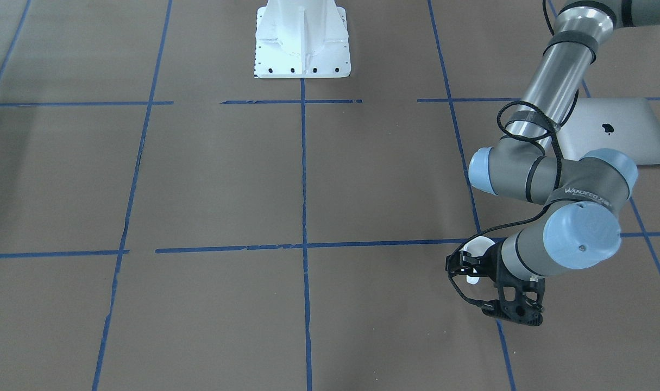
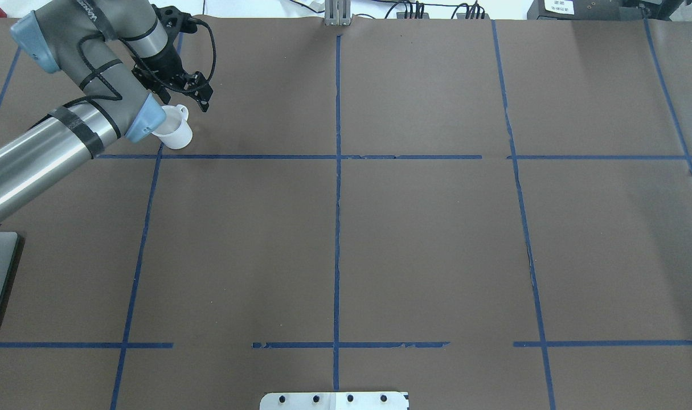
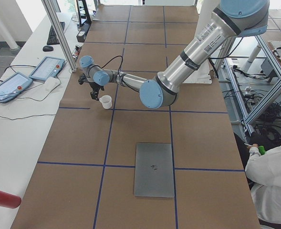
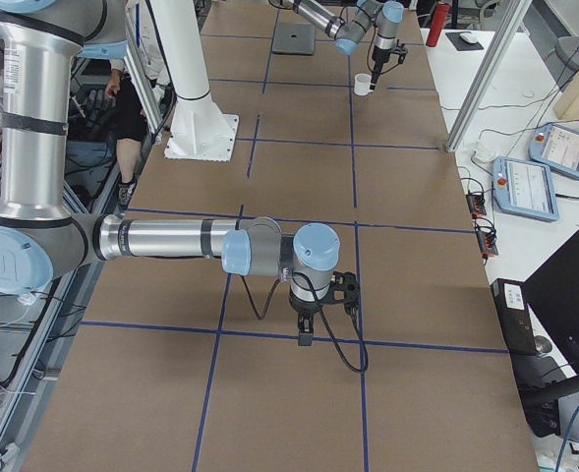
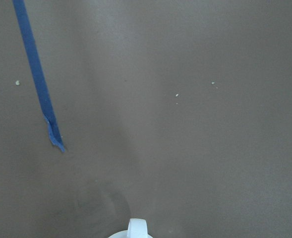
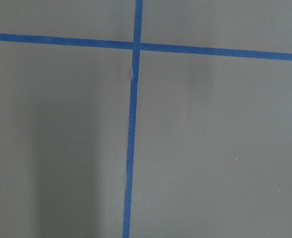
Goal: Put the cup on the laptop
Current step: 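Reach the left gripper forward and down to the white cup, then close the left gripper on the white cup's rim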
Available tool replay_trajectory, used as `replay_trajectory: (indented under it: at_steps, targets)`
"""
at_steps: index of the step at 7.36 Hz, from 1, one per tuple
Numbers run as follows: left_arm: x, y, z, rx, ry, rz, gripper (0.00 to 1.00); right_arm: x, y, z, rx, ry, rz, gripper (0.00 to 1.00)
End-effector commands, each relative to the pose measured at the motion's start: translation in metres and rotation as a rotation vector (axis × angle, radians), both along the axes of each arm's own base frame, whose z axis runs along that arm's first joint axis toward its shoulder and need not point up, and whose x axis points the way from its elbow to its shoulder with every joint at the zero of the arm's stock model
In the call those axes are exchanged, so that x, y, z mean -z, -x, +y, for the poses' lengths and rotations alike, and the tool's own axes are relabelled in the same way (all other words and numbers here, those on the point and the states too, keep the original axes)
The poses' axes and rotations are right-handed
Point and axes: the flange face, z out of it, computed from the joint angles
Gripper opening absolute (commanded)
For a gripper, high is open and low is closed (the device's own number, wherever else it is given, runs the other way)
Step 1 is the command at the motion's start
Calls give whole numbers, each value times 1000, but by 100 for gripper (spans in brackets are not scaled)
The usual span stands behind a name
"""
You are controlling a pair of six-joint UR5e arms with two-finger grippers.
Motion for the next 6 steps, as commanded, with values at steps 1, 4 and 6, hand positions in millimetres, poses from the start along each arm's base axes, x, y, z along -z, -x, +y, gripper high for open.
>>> replay_trajectory:
  at_steps: [1, 4, 6]
  targets:
    - [-14, -11, 4, -9, 7, -23, 88, 0, 0, 0, 0, 0, 0, 100]
    - [-14, -12, 3, -13, 7, -25, 0, 0, 0, 0, 0, 0, 0, 100]
    - [-14, -7, 1, -6, 9, -26, 0, 0, 0, 0, 0, 0, 0, 100]
